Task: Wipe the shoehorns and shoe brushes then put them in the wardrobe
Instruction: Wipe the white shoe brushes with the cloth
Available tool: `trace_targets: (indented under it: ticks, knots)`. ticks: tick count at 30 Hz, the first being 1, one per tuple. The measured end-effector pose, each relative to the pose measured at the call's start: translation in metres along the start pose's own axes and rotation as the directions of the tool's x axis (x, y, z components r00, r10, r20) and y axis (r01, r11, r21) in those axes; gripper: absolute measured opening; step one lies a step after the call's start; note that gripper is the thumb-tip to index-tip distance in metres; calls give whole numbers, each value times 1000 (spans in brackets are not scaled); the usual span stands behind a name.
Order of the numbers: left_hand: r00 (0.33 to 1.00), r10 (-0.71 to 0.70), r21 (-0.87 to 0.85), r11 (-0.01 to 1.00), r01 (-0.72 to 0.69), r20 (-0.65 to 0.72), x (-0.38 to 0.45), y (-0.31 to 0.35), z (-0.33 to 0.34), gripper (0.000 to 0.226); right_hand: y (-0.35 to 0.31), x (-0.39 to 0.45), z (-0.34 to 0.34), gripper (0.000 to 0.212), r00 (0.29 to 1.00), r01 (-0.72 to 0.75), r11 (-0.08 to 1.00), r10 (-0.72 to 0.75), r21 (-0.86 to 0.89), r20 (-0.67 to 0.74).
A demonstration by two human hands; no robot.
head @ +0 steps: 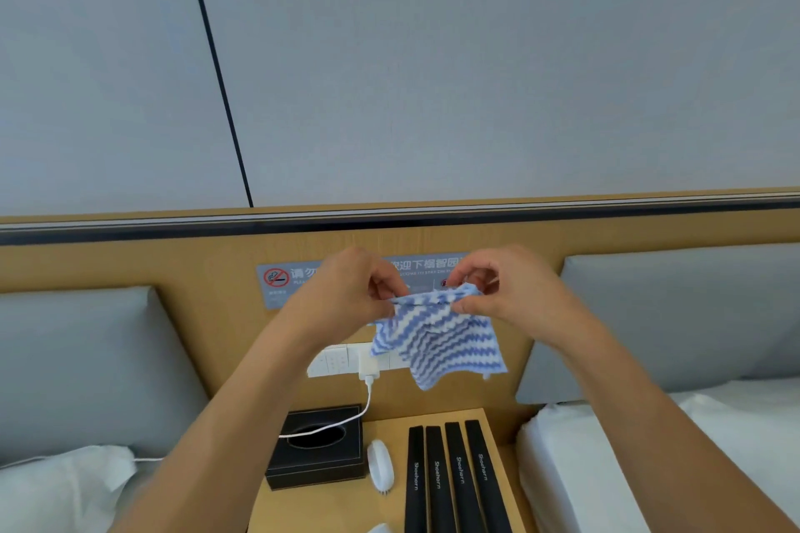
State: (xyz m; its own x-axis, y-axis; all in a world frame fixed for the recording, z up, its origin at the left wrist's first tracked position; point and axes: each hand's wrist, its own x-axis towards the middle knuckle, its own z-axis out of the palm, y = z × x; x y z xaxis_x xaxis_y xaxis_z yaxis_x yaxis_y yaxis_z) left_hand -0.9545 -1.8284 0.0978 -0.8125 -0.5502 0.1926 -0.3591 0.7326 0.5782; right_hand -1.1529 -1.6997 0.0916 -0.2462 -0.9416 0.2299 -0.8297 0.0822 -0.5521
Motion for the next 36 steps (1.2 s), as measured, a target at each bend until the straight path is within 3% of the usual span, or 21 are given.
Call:
trace_targets:
  ticks: [3,8,13,15,17,19,23,26,28,33,36]
  knots:
    - [1000,-4,53,999,4,-8,2,3,-14,19,1,4,0,27,997,40,993,-33,-109,67]
    - [997,58,0,998,-58,-58,7,15,-27,10,1,10,0,16,992,90,977,-70,-191,108]
    - [989,89,66,994,-81,-119,13,23,-28,9,5,18,-4,7,996,89,990,-91,-112,-18]
    - [988,90,106,991,-77,-124,14,22,-32,6,5,20,-5,17,996,75,996,-77,-49,-52]
    - [984,95,131,989,-75,-150,14,20,-37,5,2,22,-6,27,997,68,998,-68,5,-48]
    - [973,106,154,985,-75,-206,14,17,-41,6,-3,25,-5,21,998,63,998,-63,15,-17]
    - [958,79,136,990,-42,-277,12,12,-44,8,-8,32,4,6,994,87,971,-71,-221,82]
    - [956,58,140,990,-19,-287,8,3,-43,10,-4,35,14,25,994,-6,933,44,-360,98]
    - [945,37,116,993,1,-325,4,-6,-45,10,5,35,15,20,992,-70,923,104,-379,71]
    - [920,-9,78,996,43,-391,-8,-30,-50,3,21,34,12,13,993,-119,961,111,-249,-49]
    - [909,-54,70,993,91,-413,-10,-38,-52,9,27,37,10,10,980,-158,987,157,5,-119]
